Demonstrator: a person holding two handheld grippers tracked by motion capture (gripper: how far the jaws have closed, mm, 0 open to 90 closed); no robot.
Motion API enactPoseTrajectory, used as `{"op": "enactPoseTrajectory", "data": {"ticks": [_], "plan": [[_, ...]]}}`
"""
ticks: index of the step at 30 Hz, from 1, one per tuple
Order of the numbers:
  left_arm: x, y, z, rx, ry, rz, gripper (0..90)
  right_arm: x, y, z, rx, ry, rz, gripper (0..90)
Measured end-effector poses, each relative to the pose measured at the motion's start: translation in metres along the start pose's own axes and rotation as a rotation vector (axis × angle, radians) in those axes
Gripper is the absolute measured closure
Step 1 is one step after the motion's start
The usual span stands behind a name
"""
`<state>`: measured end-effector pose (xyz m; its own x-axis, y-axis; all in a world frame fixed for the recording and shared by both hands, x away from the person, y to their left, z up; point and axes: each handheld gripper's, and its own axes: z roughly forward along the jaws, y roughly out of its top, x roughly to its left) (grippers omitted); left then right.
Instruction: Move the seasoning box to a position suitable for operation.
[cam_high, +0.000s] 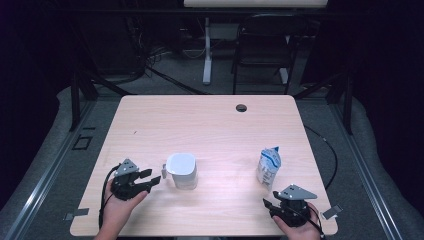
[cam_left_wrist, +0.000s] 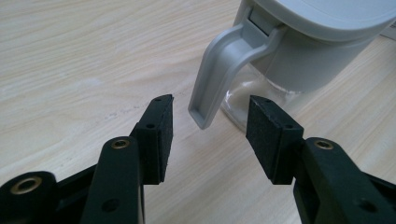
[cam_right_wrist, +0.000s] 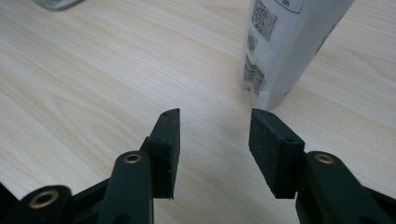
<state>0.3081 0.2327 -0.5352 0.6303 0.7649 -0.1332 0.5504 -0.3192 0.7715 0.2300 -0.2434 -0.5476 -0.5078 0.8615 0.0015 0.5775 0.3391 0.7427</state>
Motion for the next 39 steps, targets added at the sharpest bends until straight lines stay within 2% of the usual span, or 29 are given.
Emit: {"op": "enactPoseTrajectory", "data": {"ticks": [5,12,16,19,25,33,36,39], "plan": [[-0.002,0.008,0.011,0.011,0.003,0.028,51.5,-0.002,-0.001,-0.001,-0.003,0.009,0.007,53.5],[-0.001,0.017,0.025,0.042,0.006,0.020,54.2,-0.002,-0.001,-0.002,-0.010,0.014,0.009,53.7],[0.000,0.019,0.031,0.037,0.006,0.017,55.4,-0.003,-0.001,-0.002,-0.019,0.015,0.015,53.6],[0.001,0.020,0.037,0.056,0.009,0.035,55.6,-0.004,-0.002,-0.003,-0.025,0.018,0.024,53.5],[-0.005,0.023,0.036,0.044,-0.009,0.082,60.5,-0.005,-0.003,-0.003,-0.023,0.025,0.016,53.5],[-0.011,0.021,0.033,0.077,0.036,0.106,68.5,-0.004,-0.003,-0.003,-0.036,0.035,0.017,54.3],[-0.016,0.020,0.031,0.087,0.075,0.145,70.7,-0.004,-0.003,-0.003,-0.039,0.033,0.020,54.7],[-0.020,0.020,0.031,0.092,0.097,0.162,71.8,-0.005,-0.003,-0.004,-0.037,0.035,0.025,55.1]]}}
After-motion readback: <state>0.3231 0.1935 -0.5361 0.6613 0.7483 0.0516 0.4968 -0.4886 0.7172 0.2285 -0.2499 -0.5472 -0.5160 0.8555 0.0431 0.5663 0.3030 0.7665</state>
